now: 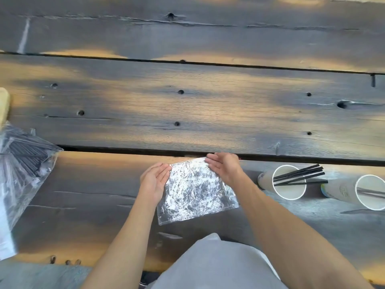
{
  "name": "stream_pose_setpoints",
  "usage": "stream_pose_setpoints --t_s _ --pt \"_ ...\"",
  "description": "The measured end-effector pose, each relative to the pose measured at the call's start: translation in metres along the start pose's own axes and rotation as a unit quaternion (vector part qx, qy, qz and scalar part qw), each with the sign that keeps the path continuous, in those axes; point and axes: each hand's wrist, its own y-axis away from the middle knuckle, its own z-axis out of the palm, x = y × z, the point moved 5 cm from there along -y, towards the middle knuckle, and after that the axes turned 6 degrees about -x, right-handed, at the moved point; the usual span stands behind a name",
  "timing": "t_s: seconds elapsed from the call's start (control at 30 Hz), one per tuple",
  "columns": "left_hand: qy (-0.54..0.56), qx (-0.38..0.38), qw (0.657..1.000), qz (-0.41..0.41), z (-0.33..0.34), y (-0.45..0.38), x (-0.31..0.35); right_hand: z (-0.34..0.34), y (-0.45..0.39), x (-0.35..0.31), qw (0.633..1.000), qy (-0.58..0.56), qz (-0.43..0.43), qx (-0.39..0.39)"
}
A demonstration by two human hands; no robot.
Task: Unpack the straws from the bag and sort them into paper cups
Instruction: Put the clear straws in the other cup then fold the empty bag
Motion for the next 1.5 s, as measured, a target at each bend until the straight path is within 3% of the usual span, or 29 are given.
stream_pose_setpoints --t_s 0.1,0.17,0.27,0.43,0.53,0.6,0.67,0.77,0.87,0.97,1.03,1.17,1.27,1.5 --pt "-0.035 0.044 0.998 0.007 0.017 0.000 0.003 -0.028 0.002 -0.014 0.994 0.061 -0.068 0.062" --pt "-0.244 0.066 0.966 0.051 0.036 -0.003 0.006 -0.036 0.008 -0.017 0.992 0.043 -0.093 0.066" --pt "-0.558 0.033 0.807 0.189 0.079 -0.006 0.005 -0.041 0.017 -0.019 0.988 0.044 -0.130 0.063" --pt "-0.755 -0.047 0.594 0.273 0.129 -0.018 -0.023 -0.046 0.032 -0.005 0.984 0.115 -0.121 0.063" --pt "-0.801 -0.050 0.526 0.280 0.140 -0.023 -0.033 -0.051 0.039 0.007 0.982 0.147 -0.105 0.055" --pt "-0.812 -0.060 0.512 0.275 0.141 -0.023 -0.037 -0.056 0.042 0.014 0.982 0.152 -0.099 0.057" --pt "-0.785 -0.065 0.556 0.265 0.137 -0.024 -0.035 -0.063 0.044 0.020 0.981 0.148 -0.105 0.067" --pt "-0.703 -0.063 0.668 0.236 0.125 -0.024 -0.020 -0.073 0.046 0.023 0.976 0.153 -0.123 0.090" --pt "-0.621 -0.065 0.757 0.194 0.103 -0.026 -0.003 -0.078 0.044 0.022 0.971 0.167 -0.131 0.106" --pt "-0.525 -0.026 0.835 0.162 0.071 -0.026 0.015 -0.079 0.038 0.024 0.985 0.108 -0.082 0.111" --pt "-0.457 -0.017 0.881 0.124 0.053 -0.024 0.018 -0.071 0.033 0.026 0.997 0.043 -0.022 0.065" --pt "-0.380 -0.016 0.921 0.082 0.028 -0.018 0.010 -0.049 0.030 0.024 0.998 0.028 0.044 -0.040" --pt "-0.318 -0.028 0.945 0.069 0.019 -0.013 0.002 -0.041 0.025 0.020 0.995 0.060 0.056 -0.064" --pt "-0.300 -0.080 0.947 0.082 0.014 -0.004 0.001 -0.039 0.017 0.020 0.982 0.105 0.106 -0.114"
